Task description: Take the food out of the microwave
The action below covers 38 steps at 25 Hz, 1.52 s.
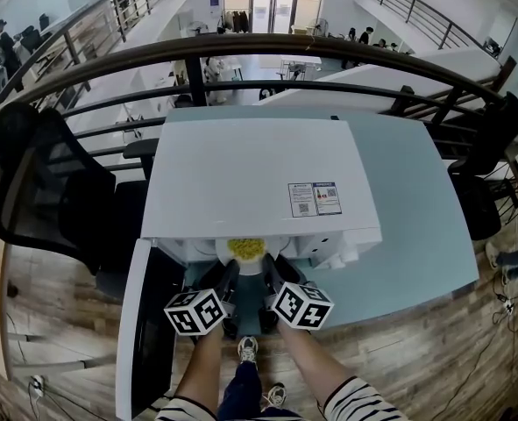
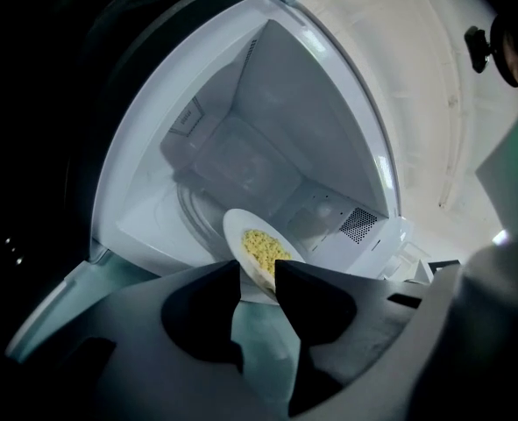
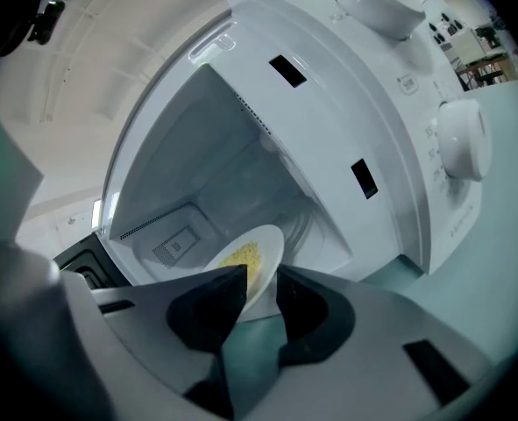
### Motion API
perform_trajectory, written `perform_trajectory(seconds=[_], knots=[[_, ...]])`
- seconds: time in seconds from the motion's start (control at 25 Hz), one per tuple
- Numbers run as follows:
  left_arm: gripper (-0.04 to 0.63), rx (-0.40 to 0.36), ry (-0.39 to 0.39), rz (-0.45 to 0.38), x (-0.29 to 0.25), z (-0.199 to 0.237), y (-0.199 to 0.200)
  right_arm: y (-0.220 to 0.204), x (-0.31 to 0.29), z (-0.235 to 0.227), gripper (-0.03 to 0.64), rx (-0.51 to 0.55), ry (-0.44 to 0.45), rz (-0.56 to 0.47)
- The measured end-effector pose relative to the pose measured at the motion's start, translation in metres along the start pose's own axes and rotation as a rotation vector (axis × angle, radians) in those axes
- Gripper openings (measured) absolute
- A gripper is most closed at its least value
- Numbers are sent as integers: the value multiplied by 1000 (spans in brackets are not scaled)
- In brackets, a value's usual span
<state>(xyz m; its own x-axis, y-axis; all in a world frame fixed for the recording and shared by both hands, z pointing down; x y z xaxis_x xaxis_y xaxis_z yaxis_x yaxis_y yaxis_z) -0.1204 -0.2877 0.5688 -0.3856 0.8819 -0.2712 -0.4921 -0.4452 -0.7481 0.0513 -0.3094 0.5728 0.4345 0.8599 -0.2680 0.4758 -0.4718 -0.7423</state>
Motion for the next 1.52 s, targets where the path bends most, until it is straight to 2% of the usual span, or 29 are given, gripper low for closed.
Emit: perform_trajectory(seconds=[0.72,0.96,1.52], knots=[[115,-11,-21,-34,61,-46,-15,6,78,19,91,7,10,-48],[115,4,-22,-53,91,-67,-26,7,114,26,81,-23,21,-60],[112,-5,-29,-76,156,-107,-55,-2,193,37,78,-17,43,-74]])
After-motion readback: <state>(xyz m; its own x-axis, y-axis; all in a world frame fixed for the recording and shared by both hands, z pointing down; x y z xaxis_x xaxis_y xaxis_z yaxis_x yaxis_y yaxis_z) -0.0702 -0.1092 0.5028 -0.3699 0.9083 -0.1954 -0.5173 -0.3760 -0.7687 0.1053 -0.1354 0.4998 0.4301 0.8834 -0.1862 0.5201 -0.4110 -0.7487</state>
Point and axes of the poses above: the fingertips, and each gripper's own axes: x backward along the fingers, z to its left, y out of its top, the point moved 7 cm from there along x, backward along the fingers, and after that the axes turned 6 degrees about -z, right-handed, at the moved point
